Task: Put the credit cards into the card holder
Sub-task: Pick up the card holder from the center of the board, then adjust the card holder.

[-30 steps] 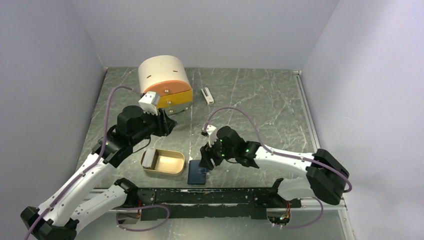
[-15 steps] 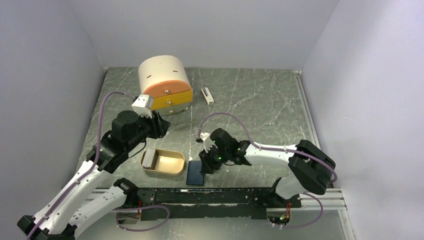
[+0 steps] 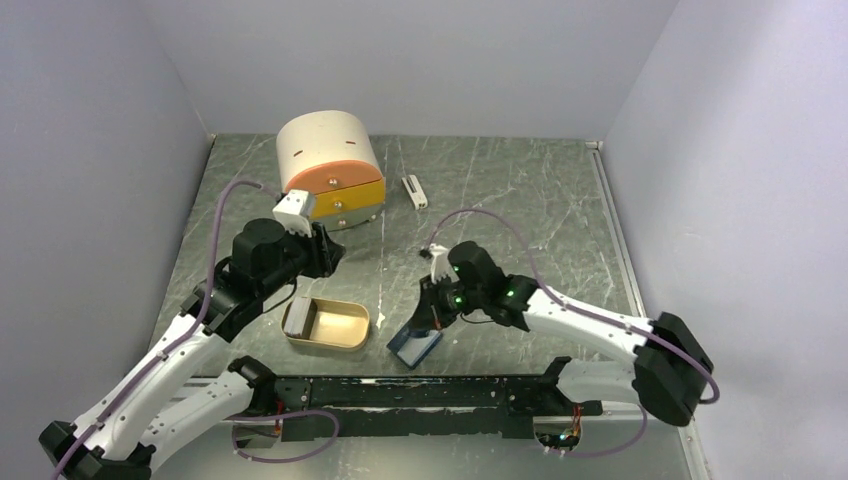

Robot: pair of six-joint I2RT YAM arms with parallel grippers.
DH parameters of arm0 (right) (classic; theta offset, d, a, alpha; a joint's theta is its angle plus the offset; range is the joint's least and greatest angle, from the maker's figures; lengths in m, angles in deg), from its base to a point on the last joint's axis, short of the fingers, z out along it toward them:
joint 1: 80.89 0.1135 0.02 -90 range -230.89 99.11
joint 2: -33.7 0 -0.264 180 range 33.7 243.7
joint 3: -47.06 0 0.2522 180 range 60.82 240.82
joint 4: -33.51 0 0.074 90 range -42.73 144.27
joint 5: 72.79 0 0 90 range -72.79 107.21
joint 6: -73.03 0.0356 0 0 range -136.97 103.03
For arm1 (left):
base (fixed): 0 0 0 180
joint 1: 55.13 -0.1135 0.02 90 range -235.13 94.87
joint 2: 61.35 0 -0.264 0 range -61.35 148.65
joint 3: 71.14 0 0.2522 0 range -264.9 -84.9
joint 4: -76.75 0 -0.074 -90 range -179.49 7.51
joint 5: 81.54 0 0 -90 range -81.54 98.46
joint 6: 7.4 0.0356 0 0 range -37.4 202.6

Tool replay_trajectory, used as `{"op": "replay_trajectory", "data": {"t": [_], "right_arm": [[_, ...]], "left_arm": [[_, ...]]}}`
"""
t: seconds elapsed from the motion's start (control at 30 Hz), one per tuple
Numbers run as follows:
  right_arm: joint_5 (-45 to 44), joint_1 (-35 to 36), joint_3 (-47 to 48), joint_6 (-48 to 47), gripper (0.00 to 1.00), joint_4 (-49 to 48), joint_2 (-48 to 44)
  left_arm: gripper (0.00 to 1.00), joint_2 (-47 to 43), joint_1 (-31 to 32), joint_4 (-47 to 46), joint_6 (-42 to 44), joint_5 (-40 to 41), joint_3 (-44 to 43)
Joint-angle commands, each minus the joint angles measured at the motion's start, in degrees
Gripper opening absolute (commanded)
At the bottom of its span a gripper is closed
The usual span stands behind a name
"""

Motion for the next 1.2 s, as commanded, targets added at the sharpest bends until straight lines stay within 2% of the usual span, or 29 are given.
{"op": "replay_trajectory", "data": {"t": [0.0, 0.1, 0.2, 0.3, 0.37, 0.47, 0.63, 1.03, 1.17], "right_arm": [[-4.31, -4.09, 2.16, 12.15, 0.0, 5.59, -5.83], [-5.47, -8.85, 3.87, 19.29, 0.0, 10.05, -7.42], [-9.23, -11.55, 6.73, 20.04, 0.0, 13.61, -6.04], [-6.53, -14.67, 7.8, 20.57, 0.0, 13.06, -2.72], [-3.89, -15.91, 7.72, 22.03, 0.0, 11.26, -1.27], [-1.39, -16.59, 7.04, 24.83, 0.0, 8.44, -0.78], [-0.39, -18.25, 4.69, 29.77, 0.0, 4.32, -2.67], [4.39, -21.11, -0.95, 41.29, 0.0, -6.55, -8.71], [3.56, -21.31, -2.14, 43.11, 0.0, -7.87, -10.94]], "left_arm": [[0.46, 0.97, 0.12, -5.12, 4.51, -8.56, 0.97], [0.45, 2.27, 0.18, -8.73, 9.3, -16.88, 3.1], [0.47, 3.13, 0.26, -13.88, 12.33, -23.45, 5.92], [0.51, 4.04, 1.25, -20.99, 14.83, -28.71, 8.58], [0.54, 4.59, 3.82, -23.55, 17.5, -28.62, 9.44], [0.59, 6.19, 8.99, -24.97, 21.94, -24.15, 9.29], [0.65, 11.59, 12.26, -22.84, 26.27, -23.19, 6.52], [0.67, 16.9, 17.84, -29.4, 30.28, -19.12, 9.1], [0.67, 18.53, 18.49, -29.89, 32.62, -21.12, 8.59]]}}
